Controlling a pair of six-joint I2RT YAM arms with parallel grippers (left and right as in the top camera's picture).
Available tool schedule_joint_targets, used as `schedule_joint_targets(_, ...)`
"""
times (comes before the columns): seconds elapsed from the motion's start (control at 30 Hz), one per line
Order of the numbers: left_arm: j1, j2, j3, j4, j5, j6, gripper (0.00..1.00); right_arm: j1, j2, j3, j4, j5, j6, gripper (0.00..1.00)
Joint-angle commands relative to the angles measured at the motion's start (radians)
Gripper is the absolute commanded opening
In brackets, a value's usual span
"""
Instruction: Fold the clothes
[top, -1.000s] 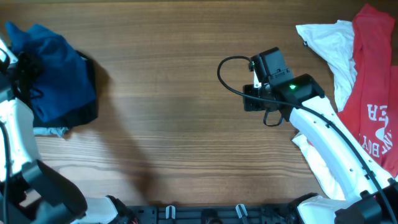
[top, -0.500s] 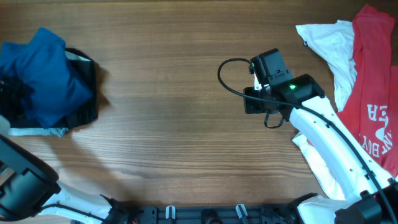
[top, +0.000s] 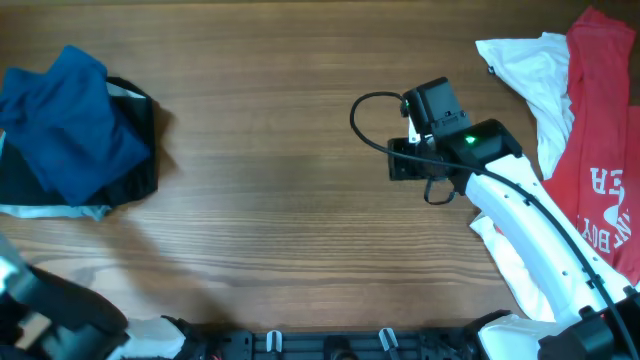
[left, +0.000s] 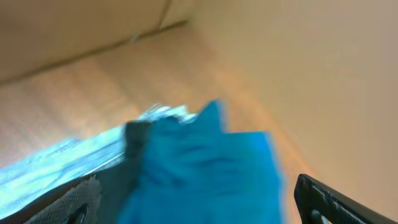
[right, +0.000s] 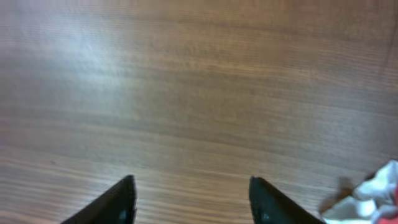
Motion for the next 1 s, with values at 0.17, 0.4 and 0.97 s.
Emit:
schedule_joint_targets(0.17, -0.453, -0.129, 0.031, -0.244, -0.021, 0.128, 1.0, -0.004, -0.016, 0.012, 0.131, -0.057, 0.018, 0.9)
schedule_joint_targets(0.4, -0.819, -0.123, 0.031, -0.446, -0.124, 0.132, 1.0, -0.009, -0.016, 0.013, 0.254, -0.055, -0.059, 0.99)
schedule_joint_targets(0.97, -0.975, -0.426, -0.079, -0.723, -0.225, 0.154, 0.99, -0.075, -0.431, 0.048, 0.071, 0.05, -0.001, 1.0)
